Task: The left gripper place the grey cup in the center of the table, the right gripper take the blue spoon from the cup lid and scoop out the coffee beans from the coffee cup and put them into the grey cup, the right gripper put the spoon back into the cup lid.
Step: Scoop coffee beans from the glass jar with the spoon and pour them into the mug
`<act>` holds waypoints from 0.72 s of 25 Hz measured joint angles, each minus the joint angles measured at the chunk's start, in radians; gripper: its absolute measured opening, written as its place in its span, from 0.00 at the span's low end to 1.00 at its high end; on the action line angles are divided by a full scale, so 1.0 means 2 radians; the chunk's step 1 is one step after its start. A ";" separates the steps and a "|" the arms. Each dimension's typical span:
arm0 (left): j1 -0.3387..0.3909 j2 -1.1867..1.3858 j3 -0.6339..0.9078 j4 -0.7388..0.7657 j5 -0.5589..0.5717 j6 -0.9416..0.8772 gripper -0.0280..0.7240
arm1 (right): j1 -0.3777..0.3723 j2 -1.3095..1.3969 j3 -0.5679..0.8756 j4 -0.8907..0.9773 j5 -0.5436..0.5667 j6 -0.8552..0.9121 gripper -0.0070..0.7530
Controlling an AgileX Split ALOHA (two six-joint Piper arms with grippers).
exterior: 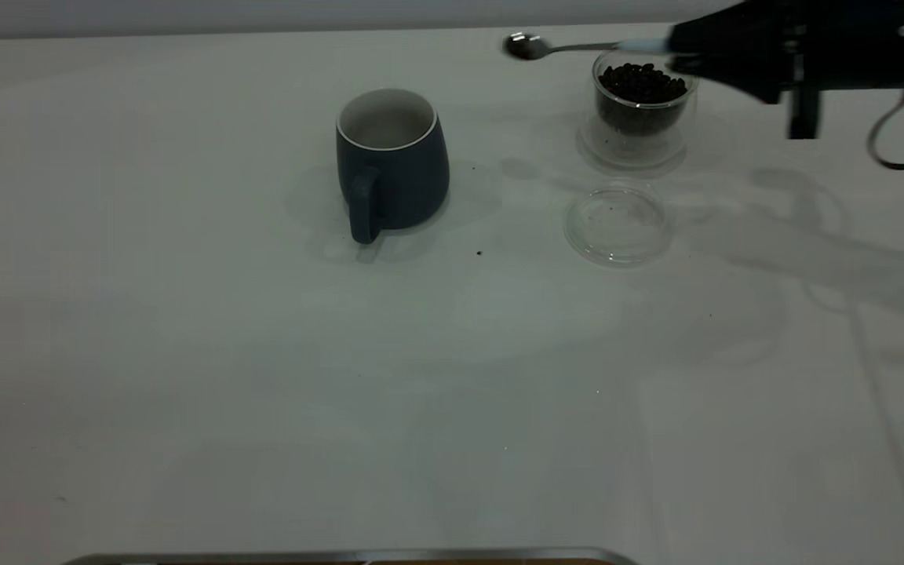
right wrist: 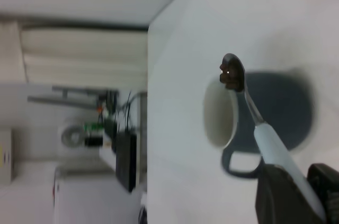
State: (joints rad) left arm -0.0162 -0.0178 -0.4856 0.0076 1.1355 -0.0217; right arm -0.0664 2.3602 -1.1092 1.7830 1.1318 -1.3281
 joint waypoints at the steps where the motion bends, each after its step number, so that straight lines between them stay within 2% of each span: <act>1: 0.000 0.000 0.000 0.000 0.000 0.000 0.79 | 0.010 0.000 0.000 0.000 0.000 0.000 0.16; 8: 0.000 0.000 0.000 0.000 0.000 0.000 0.79 | 0.064 0.000 0.000 0.001 -0.017 0.014 0.16; 18: 0.000 0.000 0.000 0.000 0.000 0.001 0.79 | 0.101 0.000 -0.019 0.001 -0.047 0.026 0.16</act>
State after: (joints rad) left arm -0.0162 -0.0178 -0.4856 0.0076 1.1355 -0.0206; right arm 0.1347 2.3602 -1.1477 1.7857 1.0384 -1.2756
